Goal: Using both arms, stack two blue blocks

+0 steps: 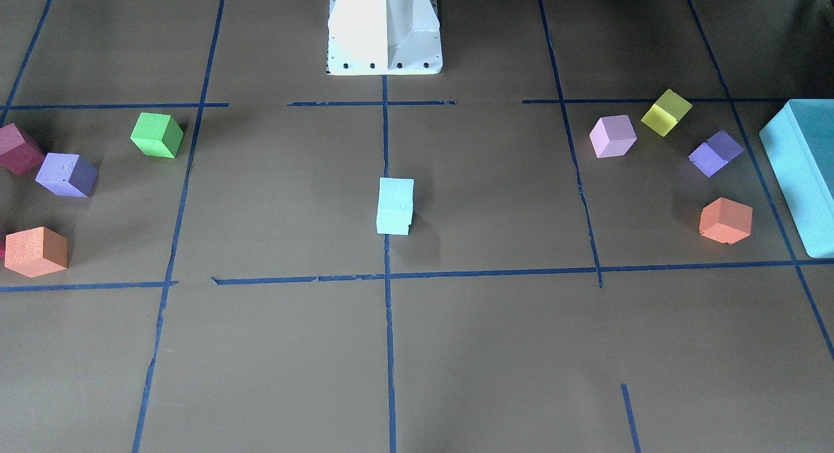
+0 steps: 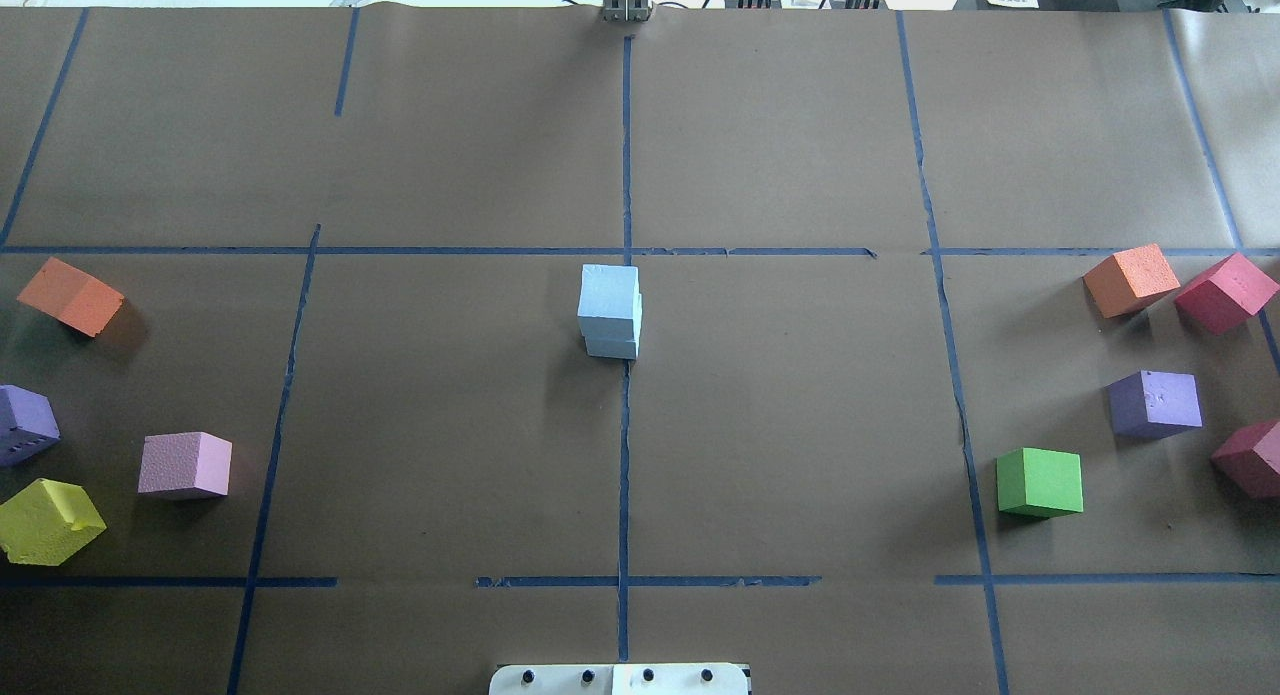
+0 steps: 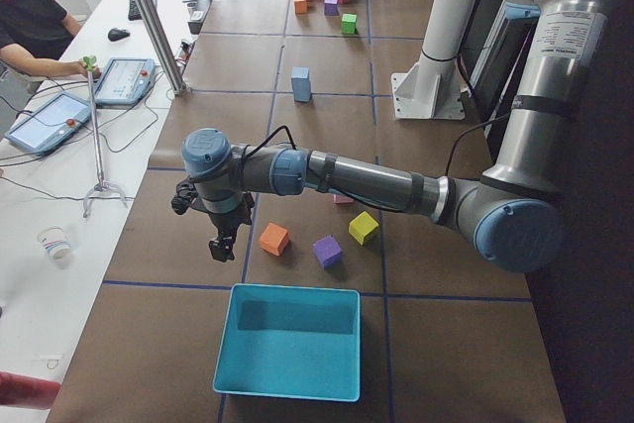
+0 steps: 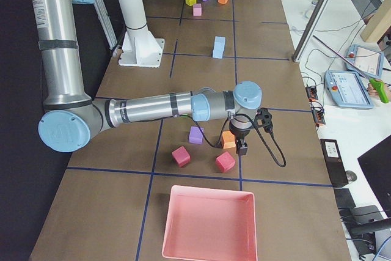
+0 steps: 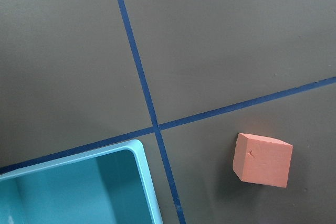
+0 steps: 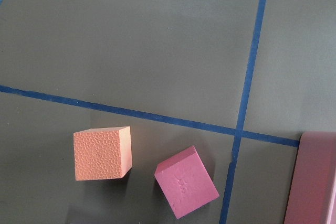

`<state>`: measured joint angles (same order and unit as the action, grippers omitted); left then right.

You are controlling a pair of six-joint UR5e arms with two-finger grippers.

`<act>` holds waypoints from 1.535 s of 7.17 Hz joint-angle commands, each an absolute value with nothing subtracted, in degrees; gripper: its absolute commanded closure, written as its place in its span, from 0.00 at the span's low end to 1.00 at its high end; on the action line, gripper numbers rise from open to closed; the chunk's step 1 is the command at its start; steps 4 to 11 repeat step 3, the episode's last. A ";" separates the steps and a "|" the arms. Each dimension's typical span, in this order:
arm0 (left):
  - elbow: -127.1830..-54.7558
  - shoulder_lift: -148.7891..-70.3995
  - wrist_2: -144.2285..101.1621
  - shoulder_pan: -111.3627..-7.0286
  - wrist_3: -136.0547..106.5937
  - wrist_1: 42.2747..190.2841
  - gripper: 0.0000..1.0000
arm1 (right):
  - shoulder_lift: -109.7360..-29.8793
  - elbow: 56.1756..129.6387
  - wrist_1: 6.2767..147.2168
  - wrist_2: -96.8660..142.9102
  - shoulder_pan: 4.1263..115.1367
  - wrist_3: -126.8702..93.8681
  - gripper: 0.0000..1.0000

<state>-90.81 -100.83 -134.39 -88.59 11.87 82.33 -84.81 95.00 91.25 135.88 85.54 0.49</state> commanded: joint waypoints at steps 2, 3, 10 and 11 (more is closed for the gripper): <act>-90.53 -100.63 -139.39 -88.77 11.78 84.02 0.00 | -85.17 94.92 91.23 135.79 84.56 0.35 0.00; -90.53 -100.90 -139.31 -88.77 11.60 84.02 0.00 | -85.17 94.92 91.14 135.79 84.46 0.35 0.00; -90.53 -100.90 -139.31 -88.77 11.60 84.02 0.00 | -85.17 94.92 91.14 135.79 84.46 0.35 0.00; -90.53 -100.90 -139.31 -88.77 11.60 84.02 0.00 | -85.17 94.92 91.14 135.79 84.46 0.35 0.00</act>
